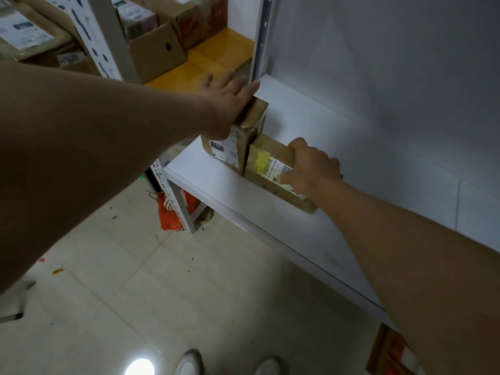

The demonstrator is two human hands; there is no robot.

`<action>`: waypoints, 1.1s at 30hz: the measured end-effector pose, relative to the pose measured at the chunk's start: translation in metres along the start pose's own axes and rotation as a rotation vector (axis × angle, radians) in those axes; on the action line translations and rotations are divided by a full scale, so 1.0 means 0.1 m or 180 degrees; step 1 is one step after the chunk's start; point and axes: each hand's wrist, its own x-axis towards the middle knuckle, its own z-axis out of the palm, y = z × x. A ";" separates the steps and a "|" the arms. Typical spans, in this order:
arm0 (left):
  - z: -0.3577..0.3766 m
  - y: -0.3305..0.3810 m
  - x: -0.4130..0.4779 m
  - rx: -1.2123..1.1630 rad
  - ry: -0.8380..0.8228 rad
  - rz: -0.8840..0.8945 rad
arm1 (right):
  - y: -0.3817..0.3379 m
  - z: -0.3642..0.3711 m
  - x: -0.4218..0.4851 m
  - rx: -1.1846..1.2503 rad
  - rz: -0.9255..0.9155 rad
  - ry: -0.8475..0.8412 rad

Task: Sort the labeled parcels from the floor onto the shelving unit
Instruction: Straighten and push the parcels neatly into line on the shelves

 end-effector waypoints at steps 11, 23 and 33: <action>-0.22 1.37 -0.40 -0.0222 0.0057 0.1190 | 1.12 -0.69 -1.21 0.0285 0.0708 -0.0031; -0.07 2.71 -0.56 -0.0267 -0.0365 0.1647 | 2.20 -0.63 -1.90 -0.0238 0.1029 -0.0443; 0.21 2.11 -0.63 -0.0201 0.0099 0.0661 | 2.07 -0.48 -1.71 0.0174 0.0549 -0.0776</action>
